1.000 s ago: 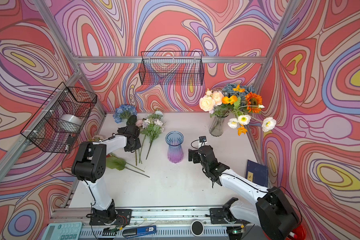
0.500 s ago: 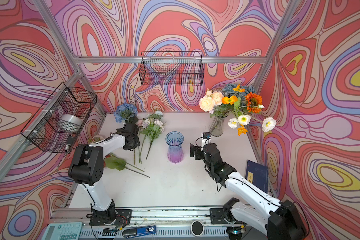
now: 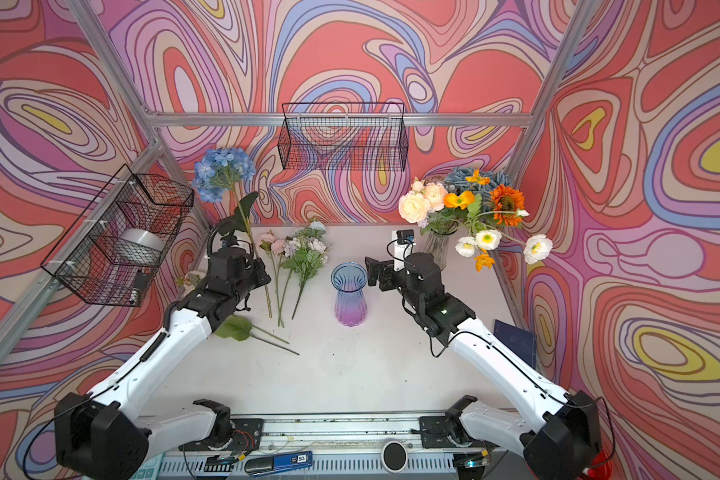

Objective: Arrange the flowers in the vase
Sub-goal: 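Lift the blue hydrangea with left toward the right gripper, then close the right gripper on the hydrangea stem above the left gripper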

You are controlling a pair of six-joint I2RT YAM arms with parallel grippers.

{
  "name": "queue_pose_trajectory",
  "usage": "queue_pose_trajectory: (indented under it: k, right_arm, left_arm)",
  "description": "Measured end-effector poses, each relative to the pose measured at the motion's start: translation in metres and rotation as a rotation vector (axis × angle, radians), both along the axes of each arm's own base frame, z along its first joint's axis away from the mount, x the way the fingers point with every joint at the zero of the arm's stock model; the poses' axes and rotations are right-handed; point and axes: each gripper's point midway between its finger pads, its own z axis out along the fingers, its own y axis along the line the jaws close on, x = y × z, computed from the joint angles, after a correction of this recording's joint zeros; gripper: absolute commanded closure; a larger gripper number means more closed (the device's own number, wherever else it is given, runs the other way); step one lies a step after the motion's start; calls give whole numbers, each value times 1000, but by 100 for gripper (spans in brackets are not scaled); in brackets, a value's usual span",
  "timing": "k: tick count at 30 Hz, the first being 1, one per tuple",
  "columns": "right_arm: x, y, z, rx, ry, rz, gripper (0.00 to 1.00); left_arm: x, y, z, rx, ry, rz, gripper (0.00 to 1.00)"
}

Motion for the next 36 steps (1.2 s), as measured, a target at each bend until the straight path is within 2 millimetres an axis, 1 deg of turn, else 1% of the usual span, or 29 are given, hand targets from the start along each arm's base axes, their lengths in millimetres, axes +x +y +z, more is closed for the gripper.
queue_pose_trajectory:
  k: [4,8,10,13,16,18,20,26,28,33,36]
  right_arm:
    - [6,34,34,61,-2,144,13]
    - [6,63,64,132,15,274,22]
    - [6,76,81,175,20,339,26]
    - [0,89,92,222,36,417,28]
    - [-5,99,93,247,59,473,31]
    - [-7,105,89,255,82,499,33]
    - [-9,110,85,262,100,521,37]
    - [-15,125,81,295,120,588,50]
    - [-18,128,81,304,119,610,56]
    - [-19,129,80,316,125,619,80]
    - [-17,130,77,315,130,619,86]
  left_arm:
    - [-16,-32,18,-48,-100,-102,100]
    - [-29,-58,27,-73,-174,-172,100]
    - [-37,-76,33,-82,-218,-225,100]
    - [-49,-104,43,-75,-291,-323,100]
    - [-57,-124,57,-69,-364,-413,100]
    - [-61,-134,66,-65,-408,-461,100]
    - [-63,-143,71,-61,-437,-508,100]
    - [-70,-170,67,-32,-458,-640,100]
    - [-71,-177,65,-26,-459,-673,100]
    - [-73,-181,69,-21,-480,-695,100]
    - [-74,-181,71,-19,-491,-698,100]
